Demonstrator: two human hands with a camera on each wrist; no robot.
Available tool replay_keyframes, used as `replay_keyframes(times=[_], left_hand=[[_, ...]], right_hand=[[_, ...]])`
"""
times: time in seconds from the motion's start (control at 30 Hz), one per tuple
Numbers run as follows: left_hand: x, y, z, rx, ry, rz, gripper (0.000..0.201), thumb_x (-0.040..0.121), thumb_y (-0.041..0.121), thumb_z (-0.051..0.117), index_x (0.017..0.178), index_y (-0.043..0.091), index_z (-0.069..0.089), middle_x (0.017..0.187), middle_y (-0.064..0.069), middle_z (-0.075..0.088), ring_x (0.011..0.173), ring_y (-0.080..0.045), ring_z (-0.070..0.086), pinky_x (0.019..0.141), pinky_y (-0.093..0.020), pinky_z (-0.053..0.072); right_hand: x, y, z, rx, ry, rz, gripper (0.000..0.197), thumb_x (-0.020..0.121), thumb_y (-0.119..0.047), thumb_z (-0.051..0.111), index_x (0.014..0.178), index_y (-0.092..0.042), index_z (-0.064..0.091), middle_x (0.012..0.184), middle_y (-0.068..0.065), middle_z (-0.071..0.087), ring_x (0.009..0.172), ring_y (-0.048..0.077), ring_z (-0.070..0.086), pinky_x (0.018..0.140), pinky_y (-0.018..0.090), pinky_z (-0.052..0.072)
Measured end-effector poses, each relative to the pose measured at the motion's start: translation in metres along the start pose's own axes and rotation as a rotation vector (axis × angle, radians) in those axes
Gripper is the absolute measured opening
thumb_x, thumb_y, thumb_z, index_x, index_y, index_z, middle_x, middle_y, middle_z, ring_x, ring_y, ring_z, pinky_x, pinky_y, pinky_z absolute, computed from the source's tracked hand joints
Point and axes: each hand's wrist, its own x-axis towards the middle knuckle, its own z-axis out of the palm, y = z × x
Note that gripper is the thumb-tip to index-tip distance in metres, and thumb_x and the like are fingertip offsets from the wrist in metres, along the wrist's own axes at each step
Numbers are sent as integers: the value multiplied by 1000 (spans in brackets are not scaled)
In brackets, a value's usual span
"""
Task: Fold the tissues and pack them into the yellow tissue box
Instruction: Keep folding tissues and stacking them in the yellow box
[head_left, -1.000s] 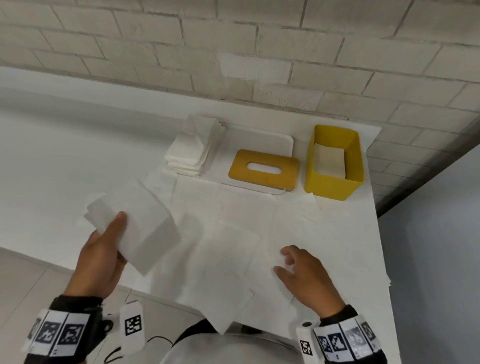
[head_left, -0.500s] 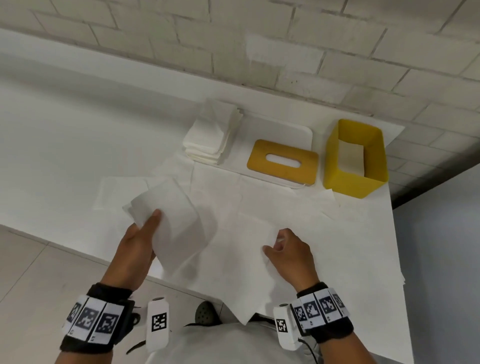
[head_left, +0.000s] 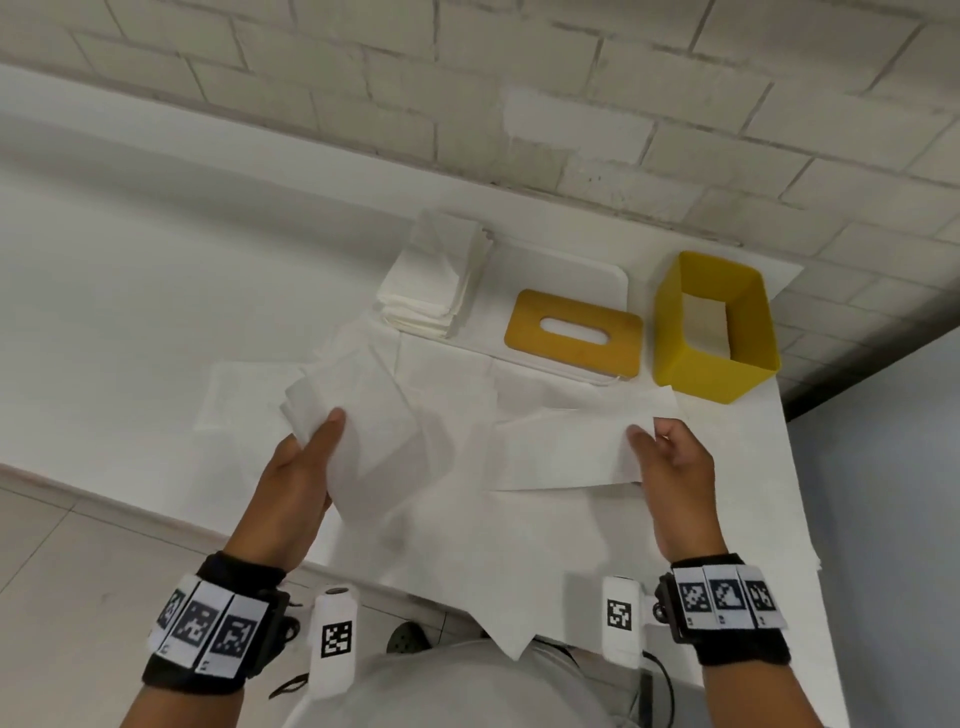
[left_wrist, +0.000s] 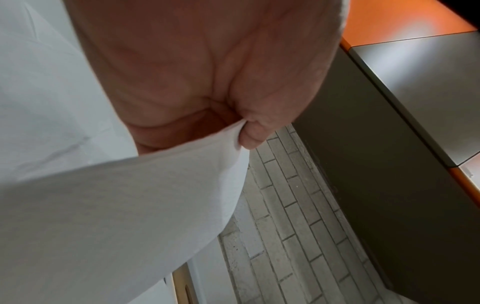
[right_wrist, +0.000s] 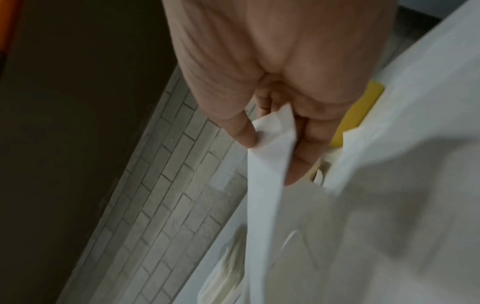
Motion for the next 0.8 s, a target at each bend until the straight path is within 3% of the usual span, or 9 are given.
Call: replay_keyframes(times=[0.07, 0.13, 0.23, 0.4, 0.5, 0.57, 0.63, 0.7, 0.8], left_hand=[[1, 1, 2, -6, -17, 6, 17, 106, 33, 51, 110, 28, 66, 100, 8, 80, 104, -15, 71, 96, -42, 52], [2, 4, 4, -22, -34, 6, 17, 105, 33, 51, 109, 26, 66, 99, 7, 81, 103, -16, 71, 98, -43, 52], [6, 9, 10, -39, -52, 10, 16, 105, 32, 52, 108, 24, 66, 94, 8, 81, 99, -14, 71, 97, -41, 52], [10, 18, 22, -53, -104, 34, 16, 104, 33, 54, 111, 27, 66, 100, 9, 80, 101, -12, 73, 97, -40, 52], [7, 21, 34, -43, -157, 36, 17, 104, 33, 53, 111, 27, 68, 107, 6, 80, 105, -13, 73, 102, -41, 51], [5, 24, 41, -37, -197, 35, 19, 103, 34, 54, 113, 25, 68, 110, 4, 79, 109, -15, 72, 107, -43, 49], [5, 27, 48, -27, -231, 47, 22, 102, 36, 55, 115, 24, 69, 113, 3, 79, 111, -16, 72, 110, -45, 48], [5, 32, 54, -8, -267, 78, 28, 98, 41, 57, 118, 24, 69, 114, 3, 78, 113, -17, 71, 112, -47, 47], [7, 40, 60, 35, -367, 97, 48, 86, 51, 61, 125, 24, 68, 118, 2, 77, 116, -19, 70, 112, -48, 47]], right_hand=[[2, -8, -11, 2, -21, -15, 36, 76, -53, 68, 100, -28, 67, 99, 7, 73, 92, 20, 65, 87, 43, 52], [-2, -24, -17, 7, -63, -52, 29, 86, -44, 71, 109, -28, 68, 112, 3, 74, 107, 23, 69, 95, 45, 53], [-10, -57, -22, 64, -156, -140, 11, 96, -20, 67, 106, -21, 72, 104, 3, 76, 93, 19, 70, 82, 36, 53], [-27, -111, -20, 391, -357, -129, 27, 75, -33, 74, 98, -20, 75, 100, 9, 75, 83, 19, 70, 70, 28, 58], [-34, -129, -15, 431, -494, -144, 27, 74, -37, 80, 94, -19, 76, 95, 10, 75, 79, 19, 70, 67, 27, 59], [-36, -136, -10, 366, -592, -176, 44, 64, -49, 90, 92, -17, 76, 92, 11, 75, 76, 19, 70, 66, 26, 58], [-39, -145, -6, 322, -654, -201, 48, 60, -54, 91, 89, -18, 76, 88, 9, 73, 71, 16, 69, 62, 24, 55], [-47, -157, -6, 227, -725, -274, 41, 68, -53, 88, 86, -19, 75, 86, 6, 72, 72, 14, 67, 64, 21, 53], [-65, -183, -6, -108, -873, -429, 14, 87, -36, 77, 85, -22, 75, 87, 0, 73, 80, 11, 68, 74, 22, 52]])
